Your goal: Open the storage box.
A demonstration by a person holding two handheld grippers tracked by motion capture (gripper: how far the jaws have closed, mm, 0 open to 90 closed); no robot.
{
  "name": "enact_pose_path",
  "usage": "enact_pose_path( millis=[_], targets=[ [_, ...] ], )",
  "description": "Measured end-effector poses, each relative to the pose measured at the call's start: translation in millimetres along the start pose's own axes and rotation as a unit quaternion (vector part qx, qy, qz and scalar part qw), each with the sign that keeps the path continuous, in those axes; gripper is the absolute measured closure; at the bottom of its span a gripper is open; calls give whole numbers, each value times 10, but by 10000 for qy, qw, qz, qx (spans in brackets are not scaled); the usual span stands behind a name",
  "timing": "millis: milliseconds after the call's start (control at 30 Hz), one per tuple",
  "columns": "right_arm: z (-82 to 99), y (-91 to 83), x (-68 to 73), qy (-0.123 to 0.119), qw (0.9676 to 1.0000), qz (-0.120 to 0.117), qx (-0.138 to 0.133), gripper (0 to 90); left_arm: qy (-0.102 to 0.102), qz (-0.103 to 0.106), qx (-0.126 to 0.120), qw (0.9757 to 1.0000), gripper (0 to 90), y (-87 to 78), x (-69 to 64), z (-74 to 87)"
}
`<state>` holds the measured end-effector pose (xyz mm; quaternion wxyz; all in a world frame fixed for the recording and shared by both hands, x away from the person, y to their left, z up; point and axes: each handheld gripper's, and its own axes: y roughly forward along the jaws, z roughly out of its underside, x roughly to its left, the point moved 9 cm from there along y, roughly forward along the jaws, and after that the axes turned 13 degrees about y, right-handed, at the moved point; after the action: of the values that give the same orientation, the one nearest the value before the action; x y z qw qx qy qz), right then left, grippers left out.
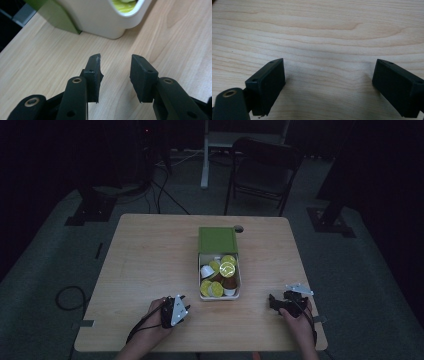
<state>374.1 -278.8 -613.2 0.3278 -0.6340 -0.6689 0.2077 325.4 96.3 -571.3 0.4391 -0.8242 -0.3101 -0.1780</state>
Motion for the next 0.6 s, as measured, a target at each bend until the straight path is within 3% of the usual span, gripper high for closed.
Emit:
enact_pose_path(
  millis=[167,300,400,433,600],
  targets=[
    [1,-1,2,9,10000,-1,5,106,-251,-103,36,9996,572,-33,102,89],
    [0,0,1,6,10000,-1,1,106,-606,-237,61,9979,523,-68,202,184],
    [0,0,1,3,10000,0,1,106,-726,-284,114,9969,458,-72,235,231],
    [0,0,0,2,10000,0,1,106,-863,-318,159,9956,458,-78,263,276],
    [0,0,1,5,10000,0,2,106,-1081,-403,154,9932,357,-90,330,348]
  ],
)
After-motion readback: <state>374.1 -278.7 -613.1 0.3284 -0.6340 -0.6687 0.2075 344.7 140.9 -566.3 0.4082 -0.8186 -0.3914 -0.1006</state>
